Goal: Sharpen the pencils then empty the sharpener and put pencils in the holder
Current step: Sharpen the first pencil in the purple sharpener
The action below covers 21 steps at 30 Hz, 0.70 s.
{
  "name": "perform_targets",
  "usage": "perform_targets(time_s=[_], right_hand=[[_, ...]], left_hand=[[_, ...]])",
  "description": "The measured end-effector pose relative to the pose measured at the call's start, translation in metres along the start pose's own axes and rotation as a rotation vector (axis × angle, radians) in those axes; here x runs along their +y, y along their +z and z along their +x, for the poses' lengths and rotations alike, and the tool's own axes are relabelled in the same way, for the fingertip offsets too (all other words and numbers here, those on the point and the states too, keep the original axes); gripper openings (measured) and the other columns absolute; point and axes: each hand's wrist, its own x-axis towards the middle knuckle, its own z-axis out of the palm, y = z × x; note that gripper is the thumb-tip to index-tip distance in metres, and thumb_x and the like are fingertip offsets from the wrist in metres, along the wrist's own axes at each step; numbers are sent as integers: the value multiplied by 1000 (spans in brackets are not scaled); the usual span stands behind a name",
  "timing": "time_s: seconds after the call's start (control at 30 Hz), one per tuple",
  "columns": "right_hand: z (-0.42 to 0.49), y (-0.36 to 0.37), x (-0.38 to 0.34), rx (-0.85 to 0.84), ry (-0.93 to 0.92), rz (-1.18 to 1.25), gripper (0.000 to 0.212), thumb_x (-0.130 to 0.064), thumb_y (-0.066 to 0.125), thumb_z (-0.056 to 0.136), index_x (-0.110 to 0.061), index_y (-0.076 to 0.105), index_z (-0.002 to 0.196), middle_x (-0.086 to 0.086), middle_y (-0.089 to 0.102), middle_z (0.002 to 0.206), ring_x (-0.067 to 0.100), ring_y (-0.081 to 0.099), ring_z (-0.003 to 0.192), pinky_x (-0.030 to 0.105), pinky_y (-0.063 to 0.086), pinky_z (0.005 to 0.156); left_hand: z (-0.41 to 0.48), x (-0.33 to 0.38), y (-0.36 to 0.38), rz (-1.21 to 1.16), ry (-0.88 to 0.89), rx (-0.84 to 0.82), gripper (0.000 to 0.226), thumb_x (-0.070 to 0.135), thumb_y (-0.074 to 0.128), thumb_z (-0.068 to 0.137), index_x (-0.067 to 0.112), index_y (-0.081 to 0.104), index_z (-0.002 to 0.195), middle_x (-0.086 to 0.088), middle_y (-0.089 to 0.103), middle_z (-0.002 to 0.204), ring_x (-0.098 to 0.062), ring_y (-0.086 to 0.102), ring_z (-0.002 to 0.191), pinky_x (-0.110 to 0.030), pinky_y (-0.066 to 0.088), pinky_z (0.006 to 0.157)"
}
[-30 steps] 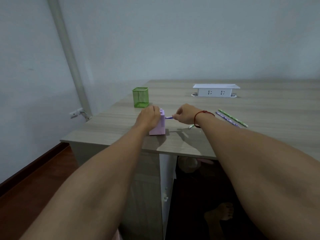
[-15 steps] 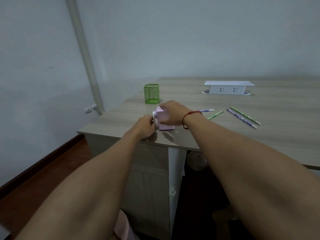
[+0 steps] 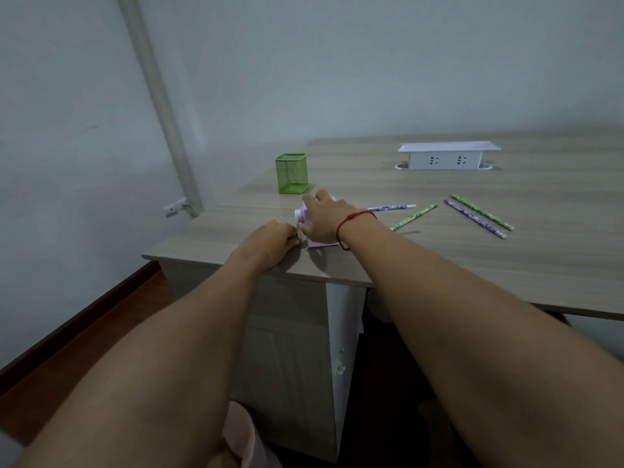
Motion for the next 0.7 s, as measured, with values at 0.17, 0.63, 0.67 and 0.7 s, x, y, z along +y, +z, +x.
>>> perform_targets(time_s=[0.17, 0.63, 0.67, 0.7], right_hand=[[2, 6, 2, 47, -10, 4, 54, -43, 44, 92, -16, 37, 138, 12, 36, 145, 41, 45, 124, 51, 42, 100], [-3, -3, 3, 10, -41, -89, 50, -40, 40, 95, -15, 34, 139, 11, 38, 143, 32, 44, 129, 43, 40, 98], [-4, -3, 2, 8, -42, -100, 50, -40, 41, 95, -16, 34, 138, 11, 38, 143, 33, 45, 128, 43, 41, 98], [-4, -4, 2, 10, -41, -108, 51, -40, 41, 95, -16, 34, 139, 11, 38, 142, 33, 46, 127, 42, 41, 97]], left_hand=[[5, 0, -4, 88, 53, -39, 28, 26, 41, 98, 10, 63, 107, -15, 65, 98, -28, 57, 82, -34, 43, 73], [40, -11, -33, 356, 259, 86, 16, 13, 51, 93, 10, 65, 98, -13, 67, 92, -31, 64, 83, -41, 52, 71], [40, -12, -33, 356, 266, 98, 16, 13, 50, 94, 9, 65, 99, -14, 67, 94, -33, 64, 85, -41, 52, 71], [41, -11, -35, 343, 275, 121, 16, 14, 50, 94, 9, 64, 101, -15, 67, 96, -34, 64, 86, -40, 51, 71]])
